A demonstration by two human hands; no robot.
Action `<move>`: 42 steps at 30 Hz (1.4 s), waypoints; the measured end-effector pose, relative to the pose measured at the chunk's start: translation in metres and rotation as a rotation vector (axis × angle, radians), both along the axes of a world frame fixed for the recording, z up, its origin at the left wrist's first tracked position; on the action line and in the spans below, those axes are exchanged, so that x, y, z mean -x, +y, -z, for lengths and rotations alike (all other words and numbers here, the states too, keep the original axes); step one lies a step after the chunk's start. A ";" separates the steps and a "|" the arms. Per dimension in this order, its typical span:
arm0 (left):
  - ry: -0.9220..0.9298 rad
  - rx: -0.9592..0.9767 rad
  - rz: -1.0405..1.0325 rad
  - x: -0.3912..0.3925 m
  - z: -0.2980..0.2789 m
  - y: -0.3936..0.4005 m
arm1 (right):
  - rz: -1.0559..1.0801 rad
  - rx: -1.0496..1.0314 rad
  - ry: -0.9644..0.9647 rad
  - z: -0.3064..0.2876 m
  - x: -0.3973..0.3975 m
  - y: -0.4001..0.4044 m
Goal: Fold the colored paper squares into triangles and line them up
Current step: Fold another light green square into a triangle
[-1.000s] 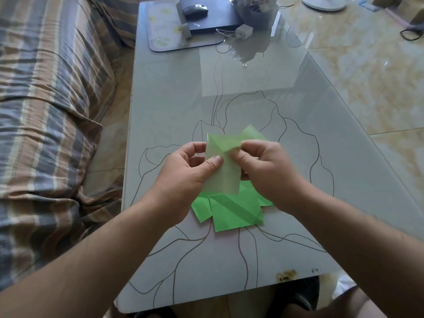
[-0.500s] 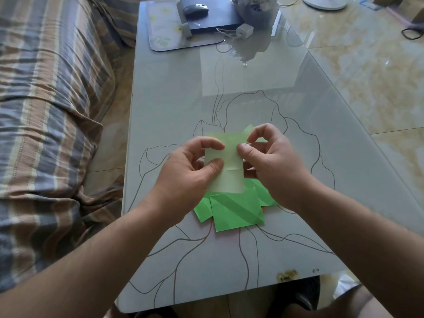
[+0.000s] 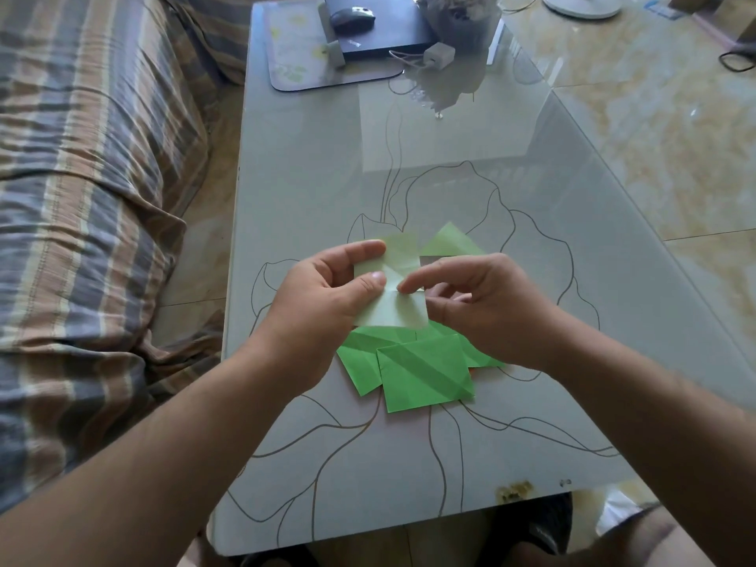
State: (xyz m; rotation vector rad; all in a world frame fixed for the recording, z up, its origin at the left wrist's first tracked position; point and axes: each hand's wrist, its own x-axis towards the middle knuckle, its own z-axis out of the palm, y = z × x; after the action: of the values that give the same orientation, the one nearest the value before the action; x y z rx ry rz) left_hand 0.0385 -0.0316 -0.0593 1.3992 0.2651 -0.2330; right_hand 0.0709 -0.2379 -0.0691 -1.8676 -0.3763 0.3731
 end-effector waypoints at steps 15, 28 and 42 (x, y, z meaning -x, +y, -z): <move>0.012 0.161 -0.002 0.001 -0.010 -0.001 | 0.171 -0.290 0.033 -0.008 -0.001 0.003; -0.354 -0.088 -0.015 0.007 -0.004 -0.001 | 0.180 -0.262 -0.007 -0.014 0.004 0.006; -0.366 -0.126 -0.050 0.007 -0.006 -0.003 | 0.212 -0.279 -0.064 -0.011 0.002 0.005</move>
State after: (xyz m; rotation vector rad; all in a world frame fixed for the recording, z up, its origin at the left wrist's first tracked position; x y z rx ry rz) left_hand 0.0318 -0.0341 -0.0533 1.5282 0.0113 0.0838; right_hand 0.0693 -0.2325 -0.0577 -1.6286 -0.2551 0.1105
